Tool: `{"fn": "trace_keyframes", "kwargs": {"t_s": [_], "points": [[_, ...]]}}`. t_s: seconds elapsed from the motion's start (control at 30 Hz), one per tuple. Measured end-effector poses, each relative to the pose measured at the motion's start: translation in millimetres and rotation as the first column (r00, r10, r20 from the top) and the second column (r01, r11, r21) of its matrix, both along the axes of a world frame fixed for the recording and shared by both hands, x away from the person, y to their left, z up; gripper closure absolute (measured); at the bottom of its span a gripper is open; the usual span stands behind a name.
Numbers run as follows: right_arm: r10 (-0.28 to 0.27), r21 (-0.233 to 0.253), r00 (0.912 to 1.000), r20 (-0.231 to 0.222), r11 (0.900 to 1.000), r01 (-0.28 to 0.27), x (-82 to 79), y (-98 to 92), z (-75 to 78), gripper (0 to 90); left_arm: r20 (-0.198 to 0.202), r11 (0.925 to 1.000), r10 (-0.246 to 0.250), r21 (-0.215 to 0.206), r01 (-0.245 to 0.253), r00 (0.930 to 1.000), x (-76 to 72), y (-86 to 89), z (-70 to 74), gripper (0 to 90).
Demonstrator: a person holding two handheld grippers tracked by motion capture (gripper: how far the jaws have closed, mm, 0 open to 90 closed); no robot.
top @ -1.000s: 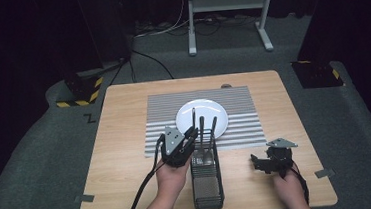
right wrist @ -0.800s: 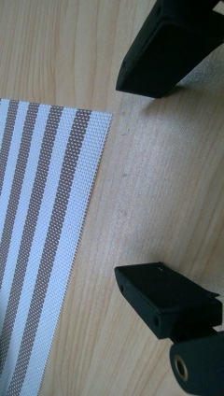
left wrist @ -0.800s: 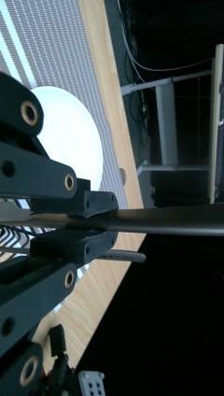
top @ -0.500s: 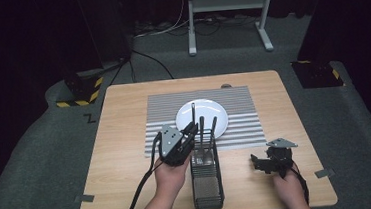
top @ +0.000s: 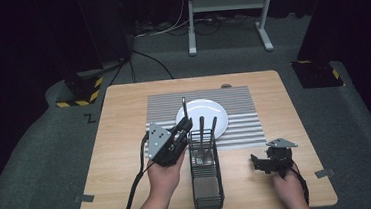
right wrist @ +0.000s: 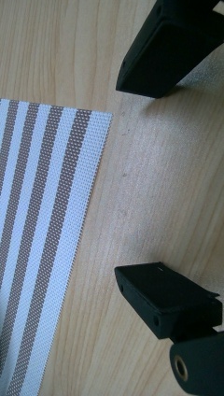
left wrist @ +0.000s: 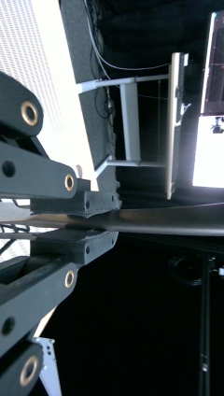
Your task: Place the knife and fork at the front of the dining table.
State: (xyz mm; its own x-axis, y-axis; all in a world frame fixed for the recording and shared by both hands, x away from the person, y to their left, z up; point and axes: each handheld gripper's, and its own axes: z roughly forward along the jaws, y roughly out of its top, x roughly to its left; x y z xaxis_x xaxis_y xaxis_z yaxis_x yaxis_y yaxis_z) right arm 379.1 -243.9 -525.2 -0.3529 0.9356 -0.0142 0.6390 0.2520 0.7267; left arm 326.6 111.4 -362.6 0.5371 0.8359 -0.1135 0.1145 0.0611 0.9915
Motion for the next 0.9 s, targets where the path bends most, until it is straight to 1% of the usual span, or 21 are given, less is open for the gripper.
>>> {"fn": "trace_keyframes", "kwargs": {"t_s": [0.07, 0.1, 0.13, 0.17, 0.3, 0.4, 0.53, 0.6, 0.7, 0.73, 0.9], "points": [[0.0, 0.0, 1.0, 0.0, 1.0, 0.0, 0.0, 0.0, 0.0, 10.1, -0.001, 0.9998, 0.002, -0.022, -0.002, 1.0, -0.1, 3.9, 2.6, 81.3], [0.0, 0.0, 1.0, 0.0, 1.0, 0.0, 0.0, 0.0, 0.0, 10.1, -0.001, 0.9998, 0.002, -0.022, -0.002, 1.0, -0.1, 3.9, 2.6, 81.3], [0.0, 0.0, 1.0, 0.0, 1.0, 0.0, 0.0, 0.0, 0.0, 10.1, 0.003, 0.999, 0.003, -0.045, -0.002, 1.0, -0.8, 7.9, 5.5, 81.3], [0.0, 0.0, 1.0, 0.0, 1.0, 0.0, 0.0, 0.0, 0.0, 10.1, 0.007, 0.9985, 0.004, -0.054, -0.003, 1.0, -1.4, 9.7, 7.2, 81.3], [0.001, -0.001, 1.0, 0.0, 1.0, -0.001, 0.0, 0.0, 0.0, 10.1, 0.02, 0.9966, 0.01, -0.082, -0.008, 0.9998, -4.0, 17.5, 14.8, 81.3], [0.0, 0.0, 1.0, 0.0, 1.0, 0.0, 0.0, 0.0, 0.0, 10.1, 0.034, 0.9958, 0.021, -0.089, -0.018, 0.9992, -5.6, 23.6, 19.9, 81.3], [0.0, 0.0, 1.0, 0.0, 1.0, 0.0, 0.0, 0.0, 0.0, 10.1, 0.048, 0.996, 0.045, -0.08, -0.041, 0.9979, -6.7, 31.1, 24.1, 81.3], [0.0, 0.0, 1.0, 0.0, 1.0, 0.0, 0.0, 0.0, 0.0, 10.1, 0.046, 0.9965, 0.057, -0.063, -0.054, 0.9973, -6.6, 35.8, 24.5, 81.4], [0.0, 0.0, 1.0, 0.0, 1.0, 0.0, 0.0, 0.0, 0.0, 10.1, 0.042, 0.996, 0.072, -0.055, -0.07, 0.9965, -6.2, 41.7, 22.8, 81.4], [0.0, 0.0, 1.0, 0.0, 1.0, 0.0, 0.0, 0.0, 0.0, 10.1, 0.04, 0.9953, 0.08, -0.058, -0.078, 0.996, -6.1, 43.6, 21.9, 81.4], [0.0, 0.0, 1.0, 0.0, 1.0, 0.0, 0.0, 0.0, 0.0, 10.1, 0.03, 0.9934, 0.107, -0.043, -0.106, 0.9938, -4.8, 53.6, 15.0, 81.4]]}}
